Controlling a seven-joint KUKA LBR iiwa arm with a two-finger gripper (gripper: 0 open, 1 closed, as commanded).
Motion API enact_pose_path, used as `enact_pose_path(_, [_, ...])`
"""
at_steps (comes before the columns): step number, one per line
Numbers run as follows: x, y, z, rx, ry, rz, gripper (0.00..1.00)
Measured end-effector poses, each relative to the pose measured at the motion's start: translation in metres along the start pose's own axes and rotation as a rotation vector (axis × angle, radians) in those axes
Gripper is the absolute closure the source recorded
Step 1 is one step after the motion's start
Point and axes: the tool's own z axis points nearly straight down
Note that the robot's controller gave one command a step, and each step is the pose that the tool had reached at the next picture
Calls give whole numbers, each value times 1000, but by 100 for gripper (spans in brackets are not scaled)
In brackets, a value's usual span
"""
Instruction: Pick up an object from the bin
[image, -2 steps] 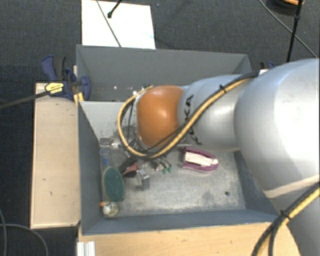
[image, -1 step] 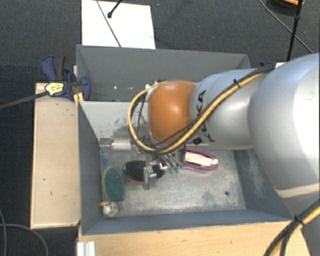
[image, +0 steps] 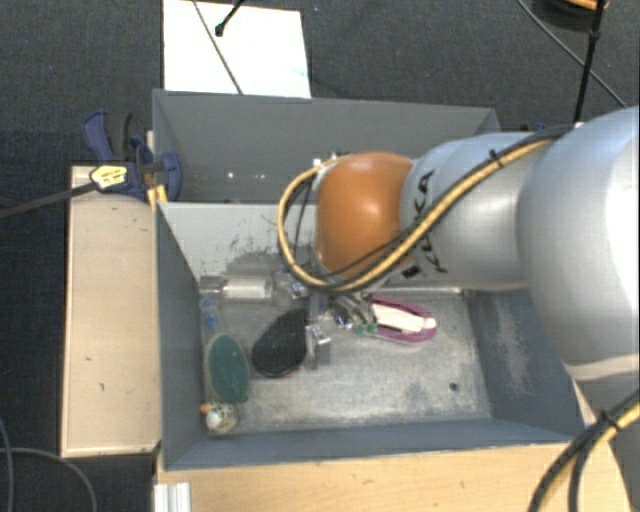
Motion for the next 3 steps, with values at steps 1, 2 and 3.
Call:
enact_pose_path(1, [5,-8,31,-1,6,-96,0])
enact_pose_path(2, [4,-8,31,-2,4,-91,0])
enact_pose_path(3, [5,-9,31,-1,6,-87,100])
